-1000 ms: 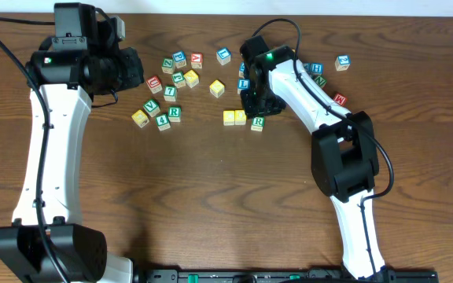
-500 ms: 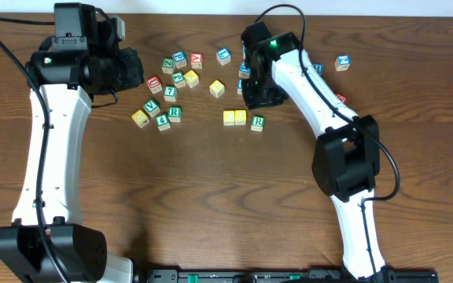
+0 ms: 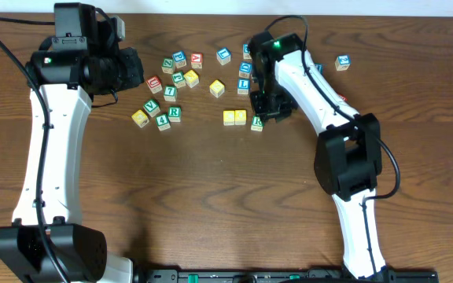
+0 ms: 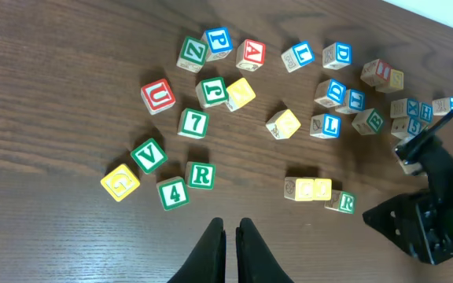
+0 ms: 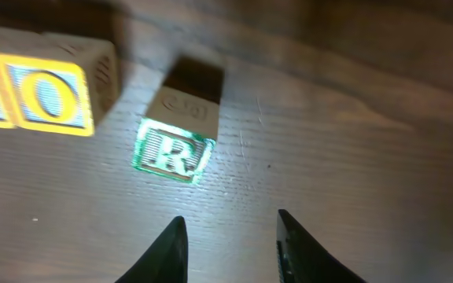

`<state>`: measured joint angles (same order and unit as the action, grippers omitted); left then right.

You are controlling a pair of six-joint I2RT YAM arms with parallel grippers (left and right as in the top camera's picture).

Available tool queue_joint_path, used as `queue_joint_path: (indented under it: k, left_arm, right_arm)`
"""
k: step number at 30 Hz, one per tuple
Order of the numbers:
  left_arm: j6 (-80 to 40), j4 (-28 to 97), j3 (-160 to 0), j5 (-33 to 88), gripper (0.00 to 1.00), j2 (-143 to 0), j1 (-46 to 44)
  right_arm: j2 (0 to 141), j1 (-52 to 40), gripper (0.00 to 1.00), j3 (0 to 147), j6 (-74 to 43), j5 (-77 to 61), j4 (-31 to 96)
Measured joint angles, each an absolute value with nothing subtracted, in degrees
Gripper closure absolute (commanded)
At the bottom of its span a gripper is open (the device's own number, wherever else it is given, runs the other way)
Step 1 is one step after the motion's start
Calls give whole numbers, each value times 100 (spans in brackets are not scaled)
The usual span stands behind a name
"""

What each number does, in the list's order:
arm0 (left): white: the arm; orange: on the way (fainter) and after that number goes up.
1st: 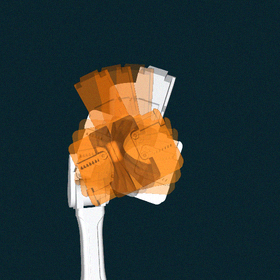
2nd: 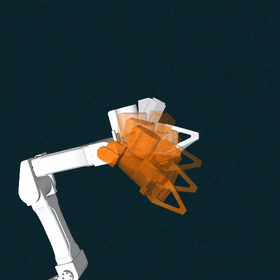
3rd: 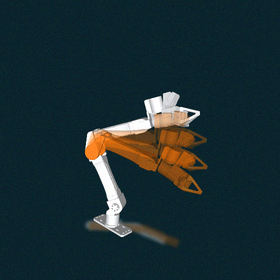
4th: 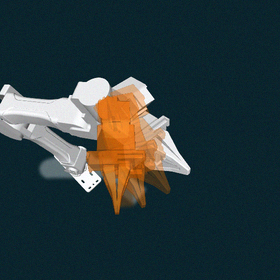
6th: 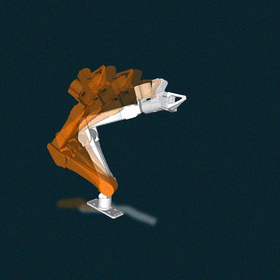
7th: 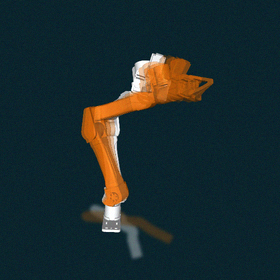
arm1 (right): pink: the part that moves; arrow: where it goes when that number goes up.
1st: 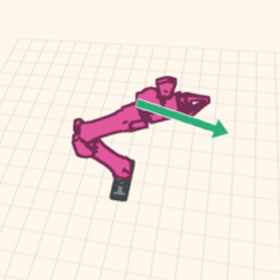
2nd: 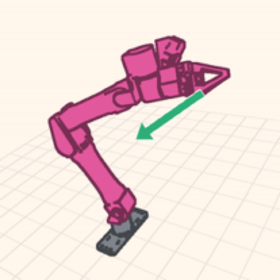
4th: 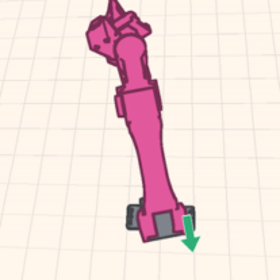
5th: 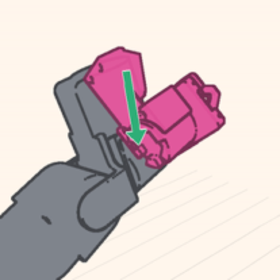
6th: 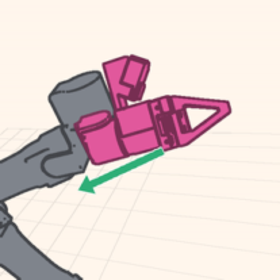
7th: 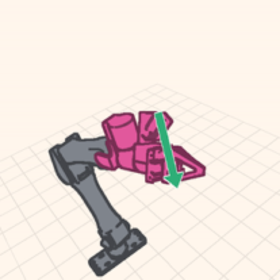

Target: Spell out CORL

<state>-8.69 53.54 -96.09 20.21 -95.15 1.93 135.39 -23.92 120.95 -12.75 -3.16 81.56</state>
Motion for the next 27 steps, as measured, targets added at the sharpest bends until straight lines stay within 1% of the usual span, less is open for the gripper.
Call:
queue_joint_path:
  k: [5,10,14,17,22,27]
  left_arm:
    - [-869,5354,-9609,2021,92,-9515,193]
    - [-869,5354,-9609,2021,92,-9515,193]
    - [-869,5354,-9609,2021,92,-9515,193]
    - [-869,5354,-9609,2021,92,-9515,193]
    - [-869,5354,-9609,2021,92,-9515,193]
    - [-869,5354,-9609,2023,92,-9515,193]
  right_arm:
    - [13539,-2392,69,12014,-1275,-318,8219]
    - [13539,-2429,71,11915,-1273,-318,8276]
    - [13539,-2519,79,11732,-1267,-322,8178]
    - [13539,-2598,87,11467,-1264,-322,7854]
    - [13539,-2641,93,11059,-1297,-322,7303]
    - [13504,-2644,96,10844,-1302,-322,6864]
